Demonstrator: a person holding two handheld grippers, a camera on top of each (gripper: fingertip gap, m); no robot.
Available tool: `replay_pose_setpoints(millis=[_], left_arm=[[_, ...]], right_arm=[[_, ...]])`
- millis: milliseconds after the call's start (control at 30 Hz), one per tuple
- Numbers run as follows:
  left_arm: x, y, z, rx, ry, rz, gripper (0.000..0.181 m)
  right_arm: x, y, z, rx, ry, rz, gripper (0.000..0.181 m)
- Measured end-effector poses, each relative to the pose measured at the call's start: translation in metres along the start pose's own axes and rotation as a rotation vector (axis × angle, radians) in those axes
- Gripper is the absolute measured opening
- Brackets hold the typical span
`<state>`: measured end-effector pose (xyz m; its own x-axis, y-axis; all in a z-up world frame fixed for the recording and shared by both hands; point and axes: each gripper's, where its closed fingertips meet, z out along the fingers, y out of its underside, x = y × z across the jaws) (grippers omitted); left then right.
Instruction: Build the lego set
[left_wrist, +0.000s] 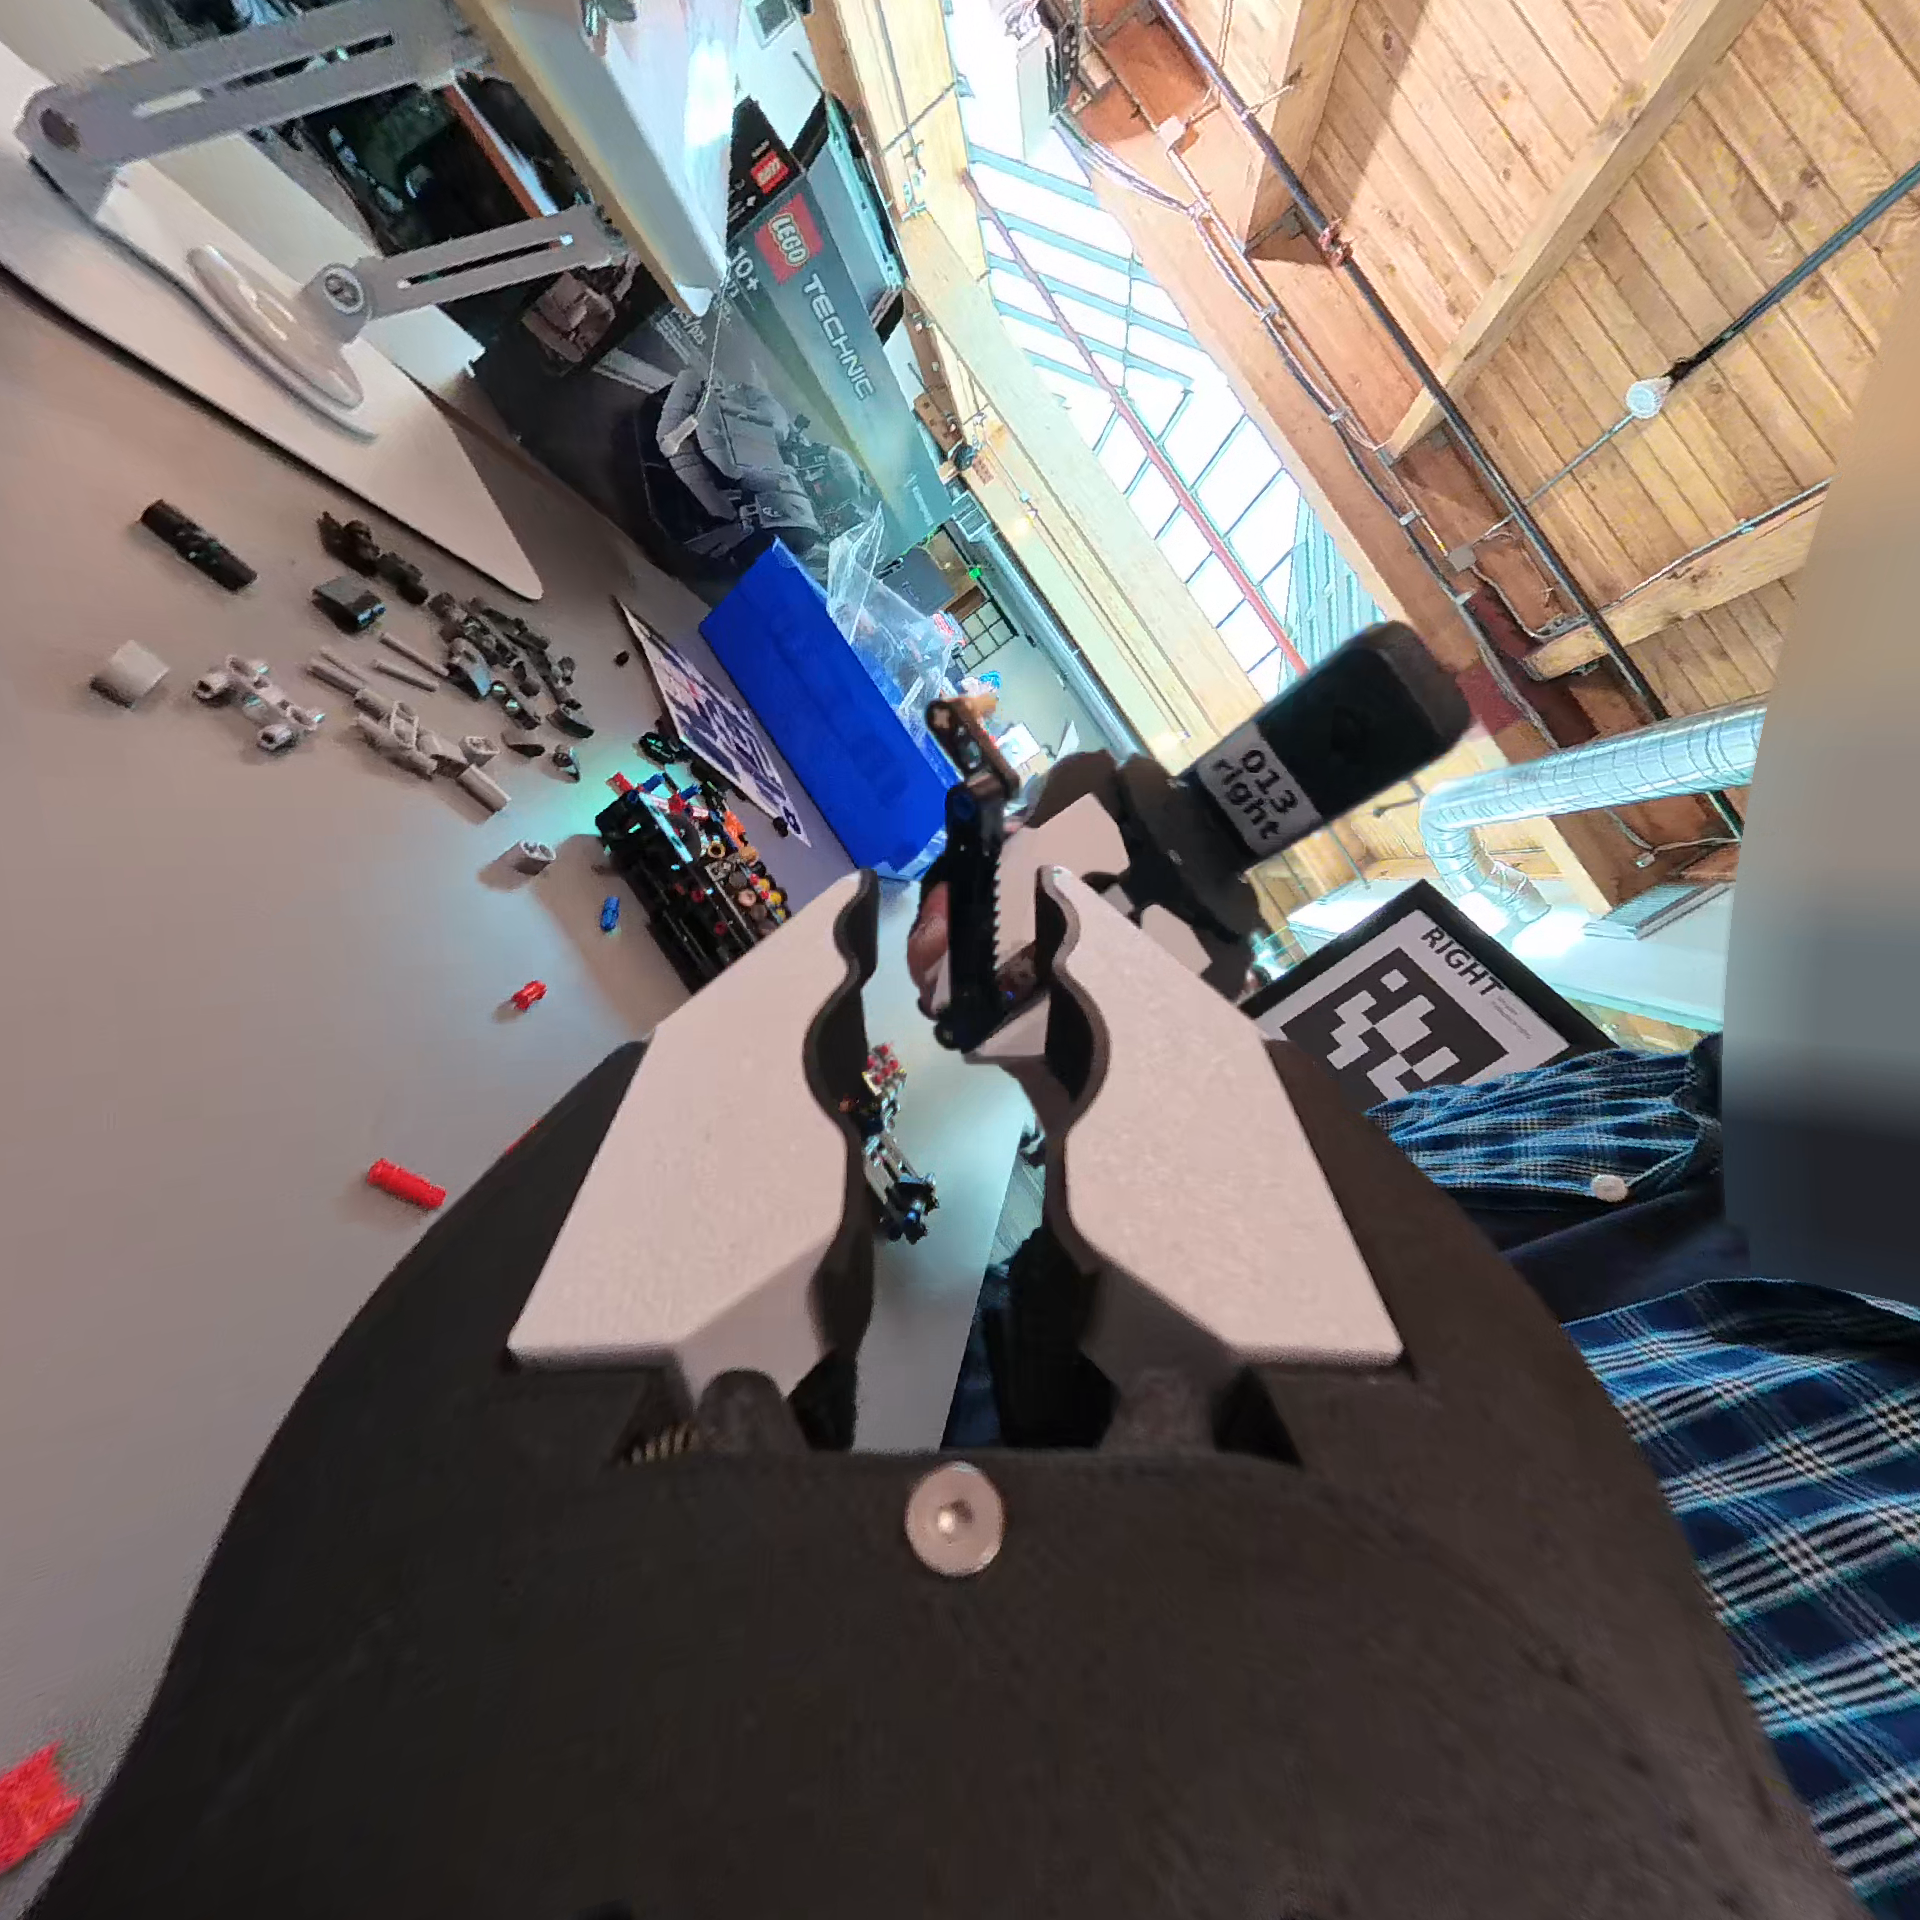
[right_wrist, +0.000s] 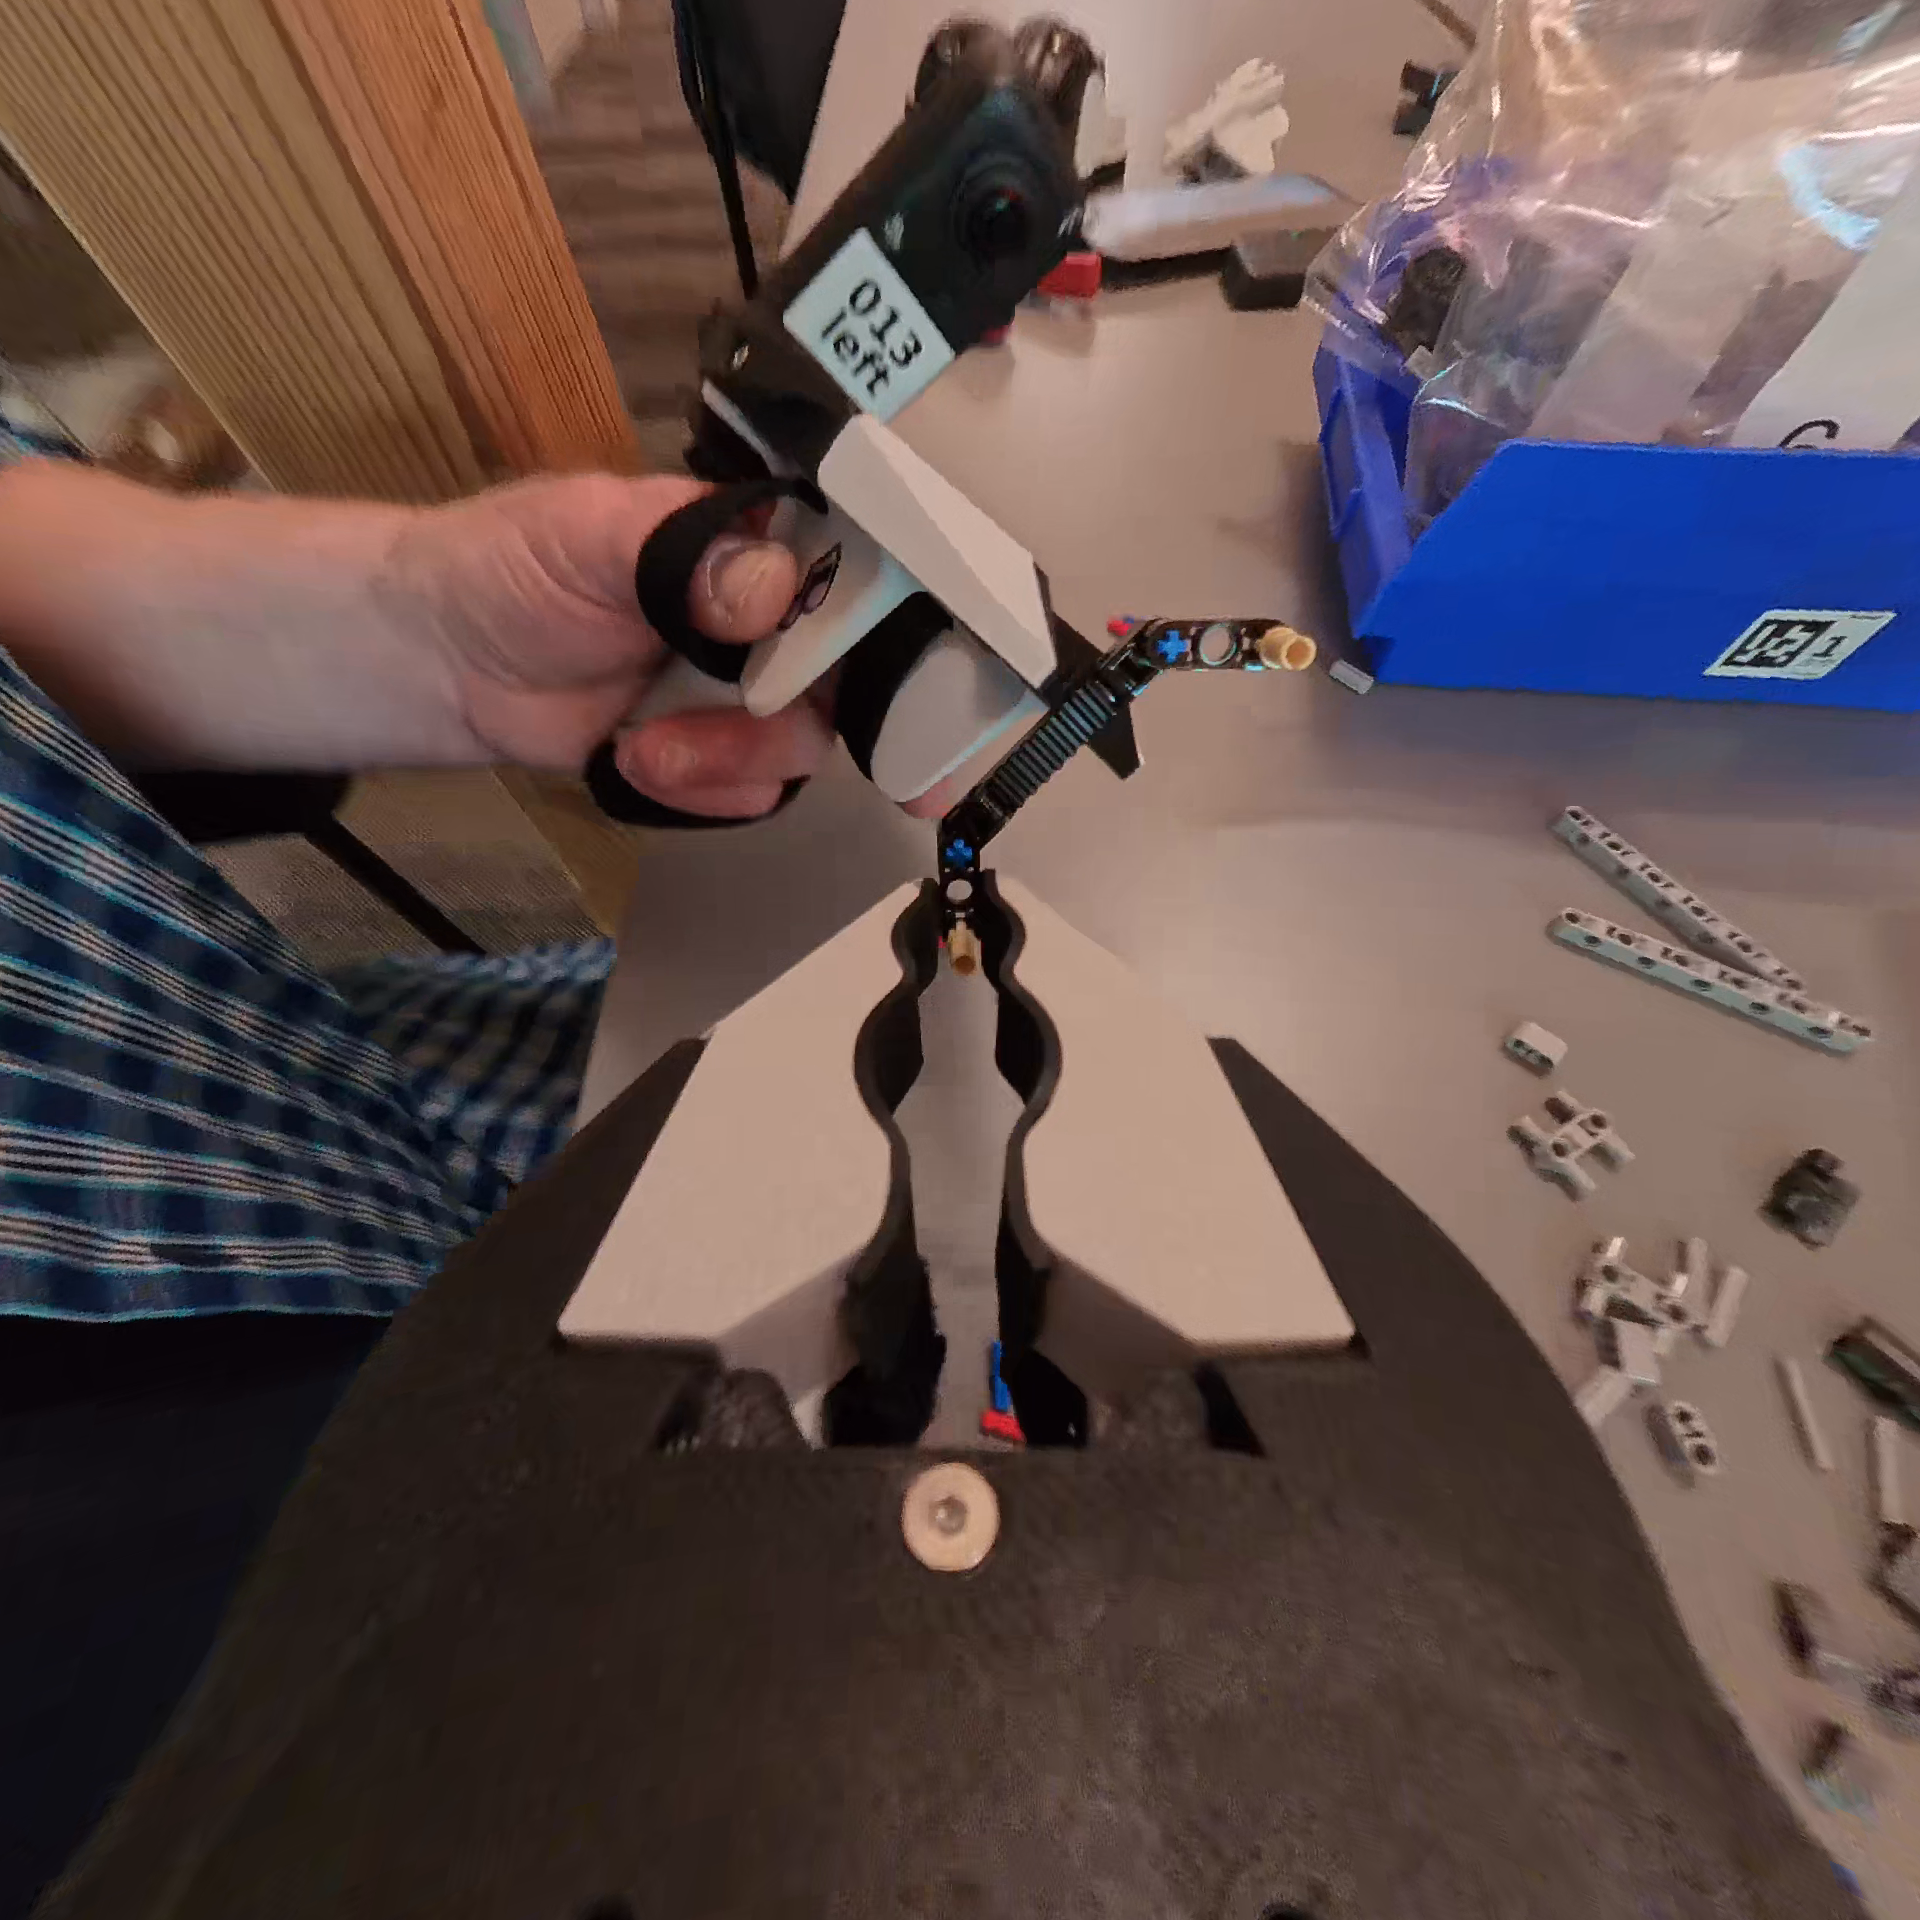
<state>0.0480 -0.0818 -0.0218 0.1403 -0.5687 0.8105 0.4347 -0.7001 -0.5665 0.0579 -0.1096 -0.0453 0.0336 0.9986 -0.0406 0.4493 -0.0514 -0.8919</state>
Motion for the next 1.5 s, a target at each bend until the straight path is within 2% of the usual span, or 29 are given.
replay_pose_setpoints(millis=[267,400,500,600,700,833,900,1067,1267,1500], left_arm=[[0.006,-0.004,0.01,-0.031,-0.046,0.119,0.034],[0.008,-0.01,0.015,-0.048,-0.11,0.249,0.041],[0.017,-0.013,0.023,-0.079,-0.127,0.354,0.043],[0.022,-0.016,0.031,-0.092,-0.114,0.361,0.043],[0.025,-0.015,0.04,-0.106,-0.056,0.299,0.042],[0.028,-0.013,0.05,-0.099,0.038,0.185,0.038],[0.034,-0.011,0.053,-0.1,0.114,0.119,0.03],[0.04,-0.002,0.06,-0.12,0.18,0.078,0.013],[0.038,0.003,0.062,-0.102,0.211,0.045,0.007],[0.025,0.0,0.055,-0.073,0.211,0.03,0.007]], right_arm=[[0.006,-0.019,-0.032,0.218,-0.139,0.24,0.004],[0.006,-0.03,-0.047,0.342,-0.297,0.4,0.004],[0.013,-0.031,-0.058,0.422,-0.343,0.469,0.004],[0.017,-0.025,-0.058,0.395,-0.285,0.423,0.004],[0.016,-0.025,-0.057,0.351,-0.198,0.304,0.005],[0.01,-0.026,-0.058,0.311,-0.172,0.207,0.005],[0.009,-0.025,-0.057,0.301,-0.177,0.2,0.005],[0.006,-0.02,-0.054,0.259,-0.172,0.15,0.005],[0.007,-0.012,-0.047,0.211,-0.138,0.118,0.005],[0.014,-0.009,-0.045,0.195,-0.101,0.126,0.022]])
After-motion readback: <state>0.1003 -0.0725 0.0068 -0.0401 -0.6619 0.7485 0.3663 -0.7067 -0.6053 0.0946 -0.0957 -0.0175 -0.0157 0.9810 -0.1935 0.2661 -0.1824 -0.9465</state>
